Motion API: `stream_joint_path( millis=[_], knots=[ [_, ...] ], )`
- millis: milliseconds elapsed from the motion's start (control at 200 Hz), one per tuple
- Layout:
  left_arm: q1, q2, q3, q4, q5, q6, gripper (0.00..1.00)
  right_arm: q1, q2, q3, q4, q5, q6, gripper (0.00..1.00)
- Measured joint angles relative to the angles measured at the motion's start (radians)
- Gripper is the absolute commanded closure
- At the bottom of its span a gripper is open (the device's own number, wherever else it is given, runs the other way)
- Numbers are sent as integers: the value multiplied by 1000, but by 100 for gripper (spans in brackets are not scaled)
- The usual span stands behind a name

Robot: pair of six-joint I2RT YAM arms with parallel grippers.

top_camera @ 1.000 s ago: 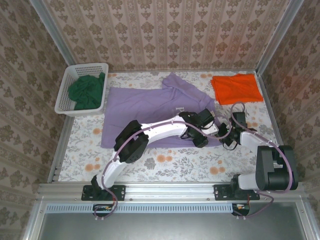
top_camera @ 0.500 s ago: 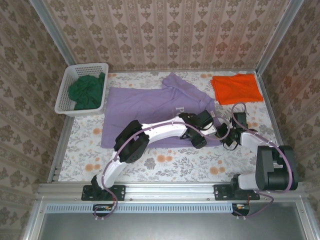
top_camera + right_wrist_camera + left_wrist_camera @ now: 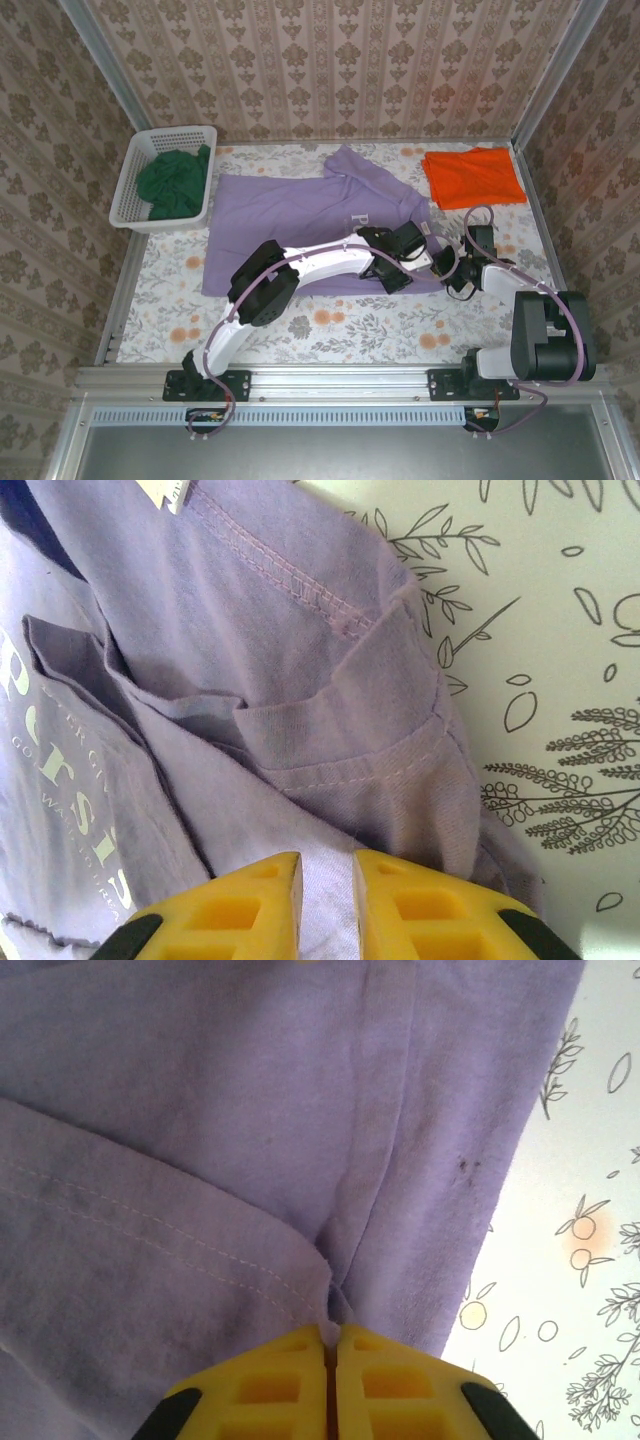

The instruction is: Fold and stack the t-shirts

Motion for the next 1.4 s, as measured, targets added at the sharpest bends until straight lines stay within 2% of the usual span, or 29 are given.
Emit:
stream_joint_path(
  millis=[70, 505, 1060, 1250, 1400],
  knots=[
    [3, 0, -11, 11, -3, -2, 100, 0, 0, -1, 0, 0, 0, 77],
    [63, -57, -117, 113, 2, -21, 100, 0, 11, -1, 3, 0, 0, 78],
    [236, -145, -266, 299, 163, -180, 100, 0, 43, -1, 6, 1, -1, 79],
    [297, -176, -351, 356, 186, -239, 100, 0, 43, -1, 6, 1, -1, 79],
    [306, -193, -398, 393, 189, -266, 100, 0, 43, -1, 6, 1, -1, 79]
  ],
)
